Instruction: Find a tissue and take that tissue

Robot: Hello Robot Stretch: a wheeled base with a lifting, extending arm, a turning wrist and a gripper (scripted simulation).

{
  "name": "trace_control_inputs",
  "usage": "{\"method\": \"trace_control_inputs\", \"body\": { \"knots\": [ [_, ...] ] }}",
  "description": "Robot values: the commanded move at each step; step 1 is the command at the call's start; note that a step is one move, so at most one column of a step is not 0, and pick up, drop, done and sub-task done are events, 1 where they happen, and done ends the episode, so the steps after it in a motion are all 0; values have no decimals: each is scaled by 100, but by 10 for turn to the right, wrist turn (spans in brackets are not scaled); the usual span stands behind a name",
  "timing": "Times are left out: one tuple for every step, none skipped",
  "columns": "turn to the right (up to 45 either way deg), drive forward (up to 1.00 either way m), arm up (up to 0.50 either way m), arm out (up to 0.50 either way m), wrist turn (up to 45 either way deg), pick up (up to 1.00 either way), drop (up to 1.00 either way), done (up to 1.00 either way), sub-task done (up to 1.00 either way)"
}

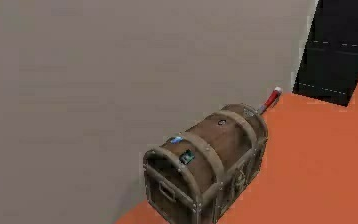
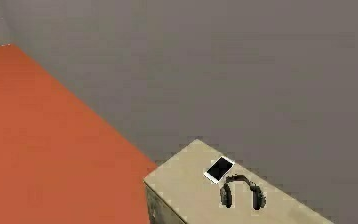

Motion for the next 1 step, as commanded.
{"method": "trace_control_inputs", "body": {
  "knots": [
    [450, 0, 0, 0, 0, 0, 0, 0, 0]
  ]
}}
